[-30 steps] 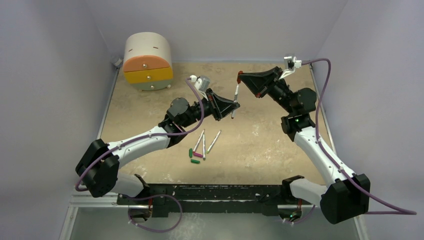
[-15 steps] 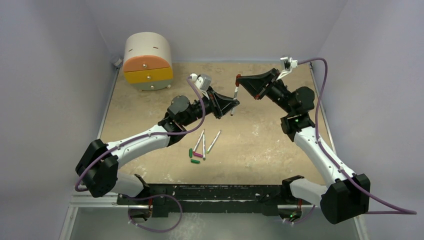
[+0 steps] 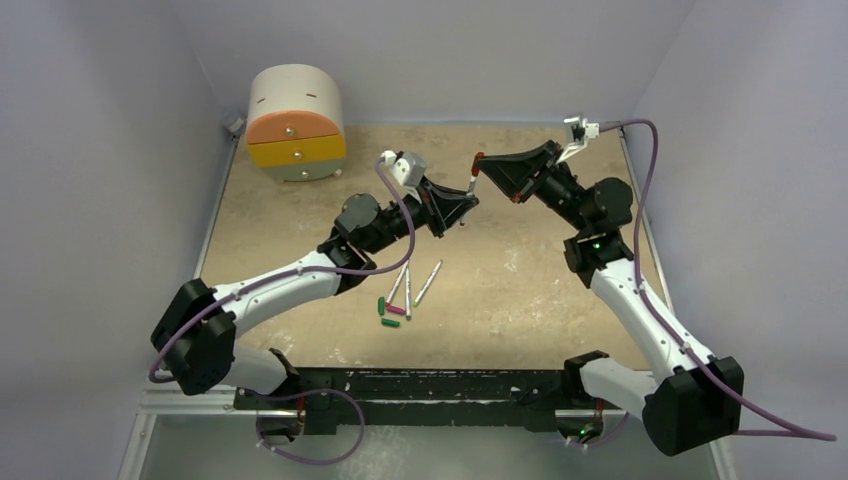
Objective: Insert the pens into the pen caps
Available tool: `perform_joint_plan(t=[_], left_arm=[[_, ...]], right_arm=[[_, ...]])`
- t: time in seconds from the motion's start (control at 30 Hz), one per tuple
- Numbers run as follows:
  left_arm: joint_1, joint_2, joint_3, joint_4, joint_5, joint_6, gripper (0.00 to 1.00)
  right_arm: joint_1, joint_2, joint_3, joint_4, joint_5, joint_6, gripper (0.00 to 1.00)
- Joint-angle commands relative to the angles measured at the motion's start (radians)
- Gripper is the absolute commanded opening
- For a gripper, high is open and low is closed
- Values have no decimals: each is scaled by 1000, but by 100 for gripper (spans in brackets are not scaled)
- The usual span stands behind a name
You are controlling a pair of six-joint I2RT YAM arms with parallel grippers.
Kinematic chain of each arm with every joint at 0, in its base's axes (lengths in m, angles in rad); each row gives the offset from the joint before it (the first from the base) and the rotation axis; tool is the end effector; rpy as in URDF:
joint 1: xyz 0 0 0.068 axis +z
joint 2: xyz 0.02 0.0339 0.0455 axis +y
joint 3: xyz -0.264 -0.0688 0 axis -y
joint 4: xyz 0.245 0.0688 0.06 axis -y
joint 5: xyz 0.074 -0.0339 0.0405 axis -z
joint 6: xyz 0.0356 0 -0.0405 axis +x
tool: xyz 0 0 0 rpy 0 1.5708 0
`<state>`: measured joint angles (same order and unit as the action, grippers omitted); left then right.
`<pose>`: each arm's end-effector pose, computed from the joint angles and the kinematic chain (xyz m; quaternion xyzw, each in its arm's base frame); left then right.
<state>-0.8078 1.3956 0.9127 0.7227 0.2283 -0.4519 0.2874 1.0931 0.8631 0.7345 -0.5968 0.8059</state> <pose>0.2184 -0.2400 0.3386 0.1968 0.5879 -0.5171 0.5901 0.2258 0.0876 0.4005 -0.1202 0.5345 0.5555 0.6255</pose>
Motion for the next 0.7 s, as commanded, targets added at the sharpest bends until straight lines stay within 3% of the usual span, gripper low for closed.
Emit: perform_joint_plan(t=[0.0,0.1,0.3,0.43,0.67], left_arm=[[6,-45,58,35,17,65,0],[6,-55,57,13,55,68,0],[6,-74,63,-30,108,64,0],[6,-87,66,-69,107,72,0],[6,-67,103,-116,118,52,0]], right_arm=[[6,-43,18,-38,-24,-42,9],[6,-50,46,-69,-12,-77,22],[6,-52,96,-132,-3,-126,35],[6,-47,145,-153,-12,-140,39],[7,-30,177,-205,-20,-168,39]])
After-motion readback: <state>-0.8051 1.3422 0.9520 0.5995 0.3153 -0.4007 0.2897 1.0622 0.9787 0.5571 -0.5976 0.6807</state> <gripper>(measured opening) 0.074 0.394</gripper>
